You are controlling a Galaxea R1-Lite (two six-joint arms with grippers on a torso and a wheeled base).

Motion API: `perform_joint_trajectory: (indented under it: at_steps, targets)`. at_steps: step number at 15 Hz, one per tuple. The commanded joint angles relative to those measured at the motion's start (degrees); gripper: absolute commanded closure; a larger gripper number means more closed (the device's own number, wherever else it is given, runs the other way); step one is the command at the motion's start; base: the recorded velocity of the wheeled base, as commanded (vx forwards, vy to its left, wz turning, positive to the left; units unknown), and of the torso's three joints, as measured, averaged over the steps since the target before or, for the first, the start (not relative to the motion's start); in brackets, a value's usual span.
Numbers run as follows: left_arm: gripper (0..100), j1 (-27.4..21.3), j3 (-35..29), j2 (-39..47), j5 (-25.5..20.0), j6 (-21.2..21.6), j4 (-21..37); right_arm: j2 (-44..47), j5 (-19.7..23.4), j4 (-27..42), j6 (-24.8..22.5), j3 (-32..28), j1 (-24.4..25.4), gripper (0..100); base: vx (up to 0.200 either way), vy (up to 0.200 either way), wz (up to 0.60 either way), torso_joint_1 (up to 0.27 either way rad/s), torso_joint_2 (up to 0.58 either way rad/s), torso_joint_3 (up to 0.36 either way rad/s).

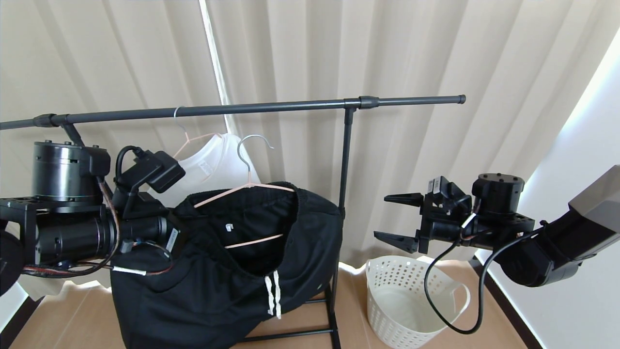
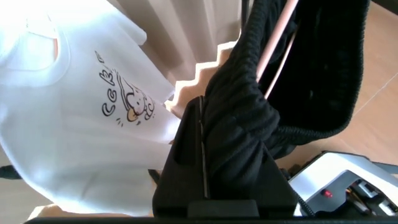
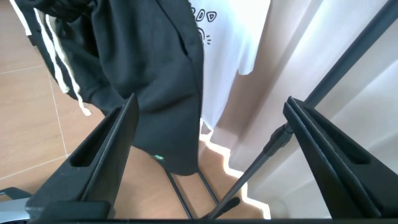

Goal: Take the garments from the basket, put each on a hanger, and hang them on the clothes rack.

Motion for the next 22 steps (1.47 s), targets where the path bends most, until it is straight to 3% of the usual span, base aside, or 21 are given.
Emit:
perform_joint_trajectory:
  at_steps: [1, 6, 10, 14, 19, 22]
  targets:
    - [100, 0.04, -0.38, 2.33, 0.08, -0.76, -0.1, 0.02, 0.05, -0.02, 0.0, -0.11, 0.02, 0, 0.0, 0.0, 0.0, 0.0, 0.0, 0.0]
    - [100, 0.04, -0.73, 5.76, 3.51, -5.77, -5.38, -0.33, -0.04, -0.02, 0.0, -0.11, 0.02, 0, 0.0, 0.0, 0.0, 0.0, 0.0, 0.0]
    - [100, -0.05, -1.35, 7.6, 3.68, -8.76, -5.99, -0.42, -0.04, -0.11, 0.0, -0.11, -0.06, 0, 0.0, 0.0, 0.0, 0.0, 0.0, 0.0]
    - [100, -0.23, -1.52, 9.01, 3.59, -13.42, -10.47, -0.51, -0.04, -0.11, 0.0, -0.11, -0.06, 0, 0.0, 0.0, 0.0, 0.0, 0.0, 0.0]
    - [100, -0.4, -3.19, 10.59, 3.77, -17.55, -10.91, -0.51, -0.04, -0.11, 0.0, -0.11, -0.06, 0, 0.0, 0.0, 0.0, 0.0, 0.0, 0.0]
    - [100, -0.49, -6.27, 11.73, 4.12, -22.56, -11.0, -0.42, -0.04, -0.11, 0.0, -0.11, -0.06, 0, 0.0, 0.0, 0.0, 0.0, 0.0, 0.0]
